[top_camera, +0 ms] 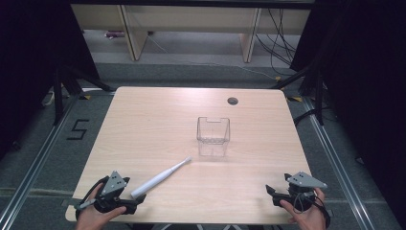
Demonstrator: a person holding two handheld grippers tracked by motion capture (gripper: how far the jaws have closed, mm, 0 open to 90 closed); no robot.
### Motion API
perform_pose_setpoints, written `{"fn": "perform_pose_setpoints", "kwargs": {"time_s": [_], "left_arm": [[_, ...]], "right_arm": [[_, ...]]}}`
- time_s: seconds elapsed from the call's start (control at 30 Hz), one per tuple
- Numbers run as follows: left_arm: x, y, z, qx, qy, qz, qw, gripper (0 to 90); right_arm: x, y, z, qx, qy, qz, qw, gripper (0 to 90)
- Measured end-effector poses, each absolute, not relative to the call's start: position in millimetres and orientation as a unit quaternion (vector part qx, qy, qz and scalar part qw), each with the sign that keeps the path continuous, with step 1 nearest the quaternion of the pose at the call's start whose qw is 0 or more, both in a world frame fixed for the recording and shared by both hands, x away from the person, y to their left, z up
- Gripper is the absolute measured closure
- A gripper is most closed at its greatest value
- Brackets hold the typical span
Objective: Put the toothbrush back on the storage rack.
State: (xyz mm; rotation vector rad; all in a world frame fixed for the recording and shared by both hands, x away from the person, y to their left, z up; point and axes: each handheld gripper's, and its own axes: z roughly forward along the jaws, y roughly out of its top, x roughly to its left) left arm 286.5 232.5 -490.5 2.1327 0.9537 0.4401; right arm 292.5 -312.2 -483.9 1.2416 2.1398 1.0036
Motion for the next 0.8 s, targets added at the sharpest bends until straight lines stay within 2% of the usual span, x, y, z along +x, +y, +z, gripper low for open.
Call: {"fn": "perform_pose_setpoints", "kwargs": {"time_s": [0.3,0.4,0.47,0.53,0.6,0.63,0.8], "left_arm": [[290,228,-489,0.836,0.367,0.168,0.373,15.5],[292,226,-489,0.837,0.361,0.161,0.379,15.6],[294,225,-488,0.838,0.359,0.158,0.378,16.2],[295,223,-487,0.839,0.361,0.158,0.377,16.3],[298,223,-485,0.840,0.359,0.160,0.373,16.4],[300,223,-484,0.839,0.361,0.160,0.375,16.8],[307,218,-477,0.846,0.350,0.151,0.372,20.7]], "right_arm": [[293,-311,-485,0.451,0.785,0.361,0.224,18.6],[293,-311,-484,0.443,0.784,0.365,0.237,18.2],[293,-308,-486,0.447,0.782,0.372,0.223,18.1],[293,-308,-485,0.440,0.786,0.367,0.233,17.8],[293,-306,-487,0.444,0.790,0.368,0.210,17.6],[293,-307,-486,0.439,0.790,0.363,0.227,17.5],[293,-307,-486,0.437,0.790,0.365,0.227,17.5]]}}
